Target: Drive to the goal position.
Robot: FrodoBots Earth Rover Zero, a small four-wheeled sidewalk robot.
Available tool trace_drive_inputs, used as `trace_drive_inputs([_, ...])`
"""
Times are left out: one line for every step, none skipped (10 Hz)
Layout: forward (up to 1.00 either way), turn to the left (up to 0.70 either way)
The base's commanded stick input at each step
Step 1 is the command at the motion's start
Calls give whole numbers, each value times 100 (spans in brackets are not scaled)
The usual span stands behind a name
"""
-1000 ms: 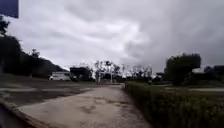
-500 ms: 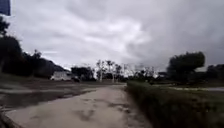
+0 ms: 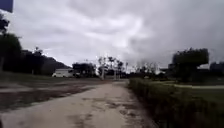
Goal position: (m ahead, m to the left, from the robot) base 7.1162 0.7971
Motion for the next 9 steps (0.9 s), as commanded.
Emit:
trace_drive_inputs([50,0])
trace_drive_inputs([50,0])
trace_drive_inputs([50,0])
trace_drive_inputs([50,0])
trace_drive_inputs([50,0])
trace_drive_inputs([50,0])
trace_drive_inputs([50,0])
trace_drive_inputs([50,0])
trace_drive_inputs([50,0])
